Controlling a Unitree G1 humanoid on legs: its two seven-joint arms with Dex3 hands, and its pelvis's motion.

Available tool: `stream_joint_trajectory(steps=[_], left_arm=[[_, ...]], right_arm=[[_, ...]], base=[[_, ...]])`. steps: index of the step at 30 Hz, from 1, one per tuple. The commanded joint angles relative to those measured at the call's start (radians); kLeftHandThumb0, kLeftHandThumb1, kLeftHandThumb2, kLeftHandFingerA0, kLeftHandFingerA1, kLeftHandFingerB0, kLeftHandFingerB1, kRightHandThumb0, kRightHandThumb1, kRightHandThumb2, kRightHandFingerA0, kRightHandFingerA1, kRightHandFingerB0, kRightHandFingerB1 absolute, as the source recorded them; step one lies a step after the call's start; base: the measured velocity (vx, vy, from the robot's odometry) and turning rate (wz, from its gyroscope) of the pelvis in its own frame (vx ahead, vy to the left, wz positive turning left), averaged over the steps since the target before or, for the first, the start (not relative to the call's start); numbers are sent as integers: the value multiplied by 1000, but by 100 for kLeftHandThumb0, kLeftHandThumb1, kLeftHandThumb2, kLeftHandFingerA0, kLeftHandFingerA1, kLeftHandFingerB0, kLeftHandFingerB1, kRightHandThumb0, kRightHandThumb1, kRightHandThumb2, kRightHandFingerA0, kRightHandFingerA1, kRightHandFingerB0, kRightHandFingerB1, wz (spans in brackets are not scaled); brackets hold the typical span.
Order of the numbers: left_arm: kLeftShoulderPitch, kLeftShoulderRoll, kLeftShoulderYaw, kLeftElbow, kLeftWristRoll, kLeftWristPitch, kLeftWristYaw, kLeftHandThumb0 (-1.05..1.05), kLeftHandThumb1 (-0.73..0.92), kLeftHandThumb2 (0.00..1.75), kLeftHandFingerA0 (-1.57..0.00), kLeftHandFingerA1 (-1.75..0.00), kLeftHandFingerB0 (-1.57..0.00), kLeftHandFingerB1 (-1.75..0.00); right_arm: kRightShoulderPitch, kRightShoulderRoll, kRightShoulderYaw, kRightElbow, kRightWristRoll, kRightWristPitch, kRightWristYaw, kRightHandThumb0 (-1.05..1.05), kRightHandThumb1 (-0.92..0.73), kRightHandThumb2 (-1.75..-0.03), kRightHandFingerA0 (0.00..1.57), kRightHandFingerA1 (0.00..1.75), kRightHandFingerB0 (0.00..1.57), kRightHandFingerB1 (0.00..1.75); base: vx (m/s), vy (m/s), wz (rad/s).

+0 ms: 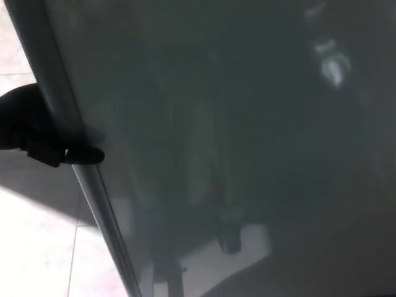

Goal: A white board is being place on the right hand side and parallel to the robot and the robot uses its left hand to grab on the leftside of the whiteboard and drag the whiteboard from the right hand side to the left hand side

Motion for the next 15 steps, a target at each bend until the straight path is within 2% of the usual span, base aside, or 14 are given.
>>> stream_joint_trajectory(steps=[1, 2, 3, 4, 7, 10, 12, 13, 15], left_arm=[[34, 101, 58, -23, 10, -40, -38, -9, 76, 62, -83, -64, -81, -84], [36, 104, 61, -26, 10, -37, -39, -9, 76, 62, -83, -64, -81, -84], [36, 113, 65, -19, 8, -33, -51, -8, 77, 62, -82, -66, -79, -86], [38, 141, 61, -13, 15, -31, -80, -12, 77, 62, -77, -68, -77, -93], [45, 168, 60, 1, 32, -36, -77, -10, 78, 62, -76, -65, -76, -87], [54, 189, 70, 38, 36, -114, -99, -11, 78, 62, -76, -64, -75, -79], [55, 196, 75, 55, 38, -121, -102, -8, 78, 62, -77, -64, -74, -83], [57, 208, 82, 62, 47, -90, -72, -11, 74, 61, -79, -63, -79, -75], [55, 226, 92, 88, 49, -93, -84, -11, 77, 62, -78, -68, -75, -75]], right_arm=[[-1, -22, 3, 4, 3, 18, -1, -59, -50, -98, 94, 91, 51, 69], [0, -22, 3, 4, 3, 17, -2, -59, -50, -98, 94, 91, 51, 69], [-4, -22, 3, 6, 5, 22, -1, -56, -63, -73, 95, 87, 54, 65], [-4, -22, 7, 4, 1, 22, -6, -56, -64, -73, 95, 87, 53, 65], [-5, -21, 10, 7, 0, 16, -10, -56, -63, -74, 96, 86, 52, 65], [-6, -22, 12, 8, 2, 18, -7, -57, -64, -73, 95, 87, 52, 65], [-8, -24, 17, 9, -3, 22, -11, -56, -64, -73, 94, 87, 51, 64], [-9, -24, 20, 7, -6, 22, -14, -57, -64, -73, 96, 87, 52, 65], [-10, -25, 21, 6, -5, 18, -14, -57, -64, -73, 96, 87, 52, 64]], base=[[0, 0, 0], [0, 0, 0], [0, 0, 0], [0, 0, 0], [0, 0, 0], [0, 0, 0], [0, 0, 0], [0, 0, 0], [0, 0, 0]])
